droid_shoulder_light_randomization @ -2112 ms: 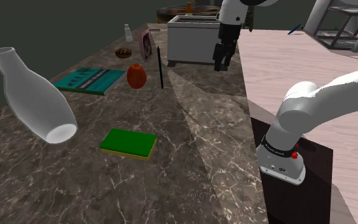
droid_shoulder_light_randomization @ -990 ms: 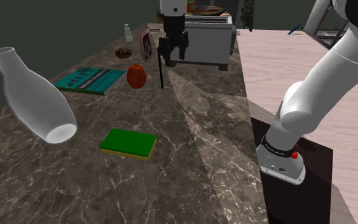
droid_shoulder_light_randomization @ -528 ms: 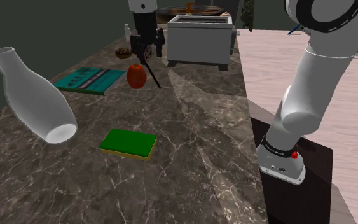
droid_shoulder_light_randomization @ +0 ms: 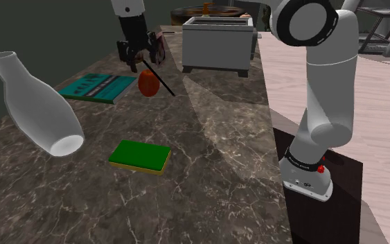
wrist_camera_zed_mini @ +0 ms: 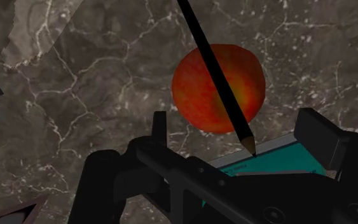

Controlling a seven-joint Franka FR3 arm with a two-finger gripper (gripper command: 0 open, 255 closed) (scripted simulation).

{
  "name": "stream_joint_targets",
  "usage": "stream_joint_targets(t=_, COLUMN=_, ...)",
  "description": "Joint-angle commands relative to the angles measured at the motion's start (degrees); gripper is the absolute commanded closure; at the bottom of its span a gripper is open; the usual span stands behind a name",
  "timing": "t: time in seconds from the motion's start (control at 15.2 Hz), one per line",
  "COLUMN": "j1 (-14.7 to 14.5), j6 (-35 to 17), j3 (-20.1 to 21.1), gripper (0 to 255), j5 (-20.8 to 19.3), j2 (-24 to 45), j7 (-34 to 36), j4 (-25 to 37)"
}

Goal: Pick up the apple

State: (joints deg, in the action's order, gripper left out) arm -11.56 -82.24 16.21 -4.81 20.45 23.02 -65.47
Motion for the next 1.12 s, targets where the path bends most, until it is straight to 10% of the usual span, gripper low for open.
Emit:
stream_joint_targets(t=0.0, j1=0.01, j6=-1.69, j3=0.01, gripper=0, j5=-0.02, j2=-0.05, j7=0.16, j4=-1.72)
stream_joint_targets(t=0.33, j1=0.46, j6=-5.08, j3=-0.02, gripper=0, j5=0.30, j2=-1.20, j7=0.07, j4=-6.24)
stream_joint_targets(t=0.4, j1=0.44, j6=-5.04, j3=-0.01, gripper=255, j5=0.31, j2=-1.26, j7=0.10, j4=-6.27)
stream_joint_targets(t=1.06, j1=0.35, j6=-4.16, j3=-0.01, gripper=255, j5=0.23, j2=-0.92, j7=0.09, j4=-5.05)
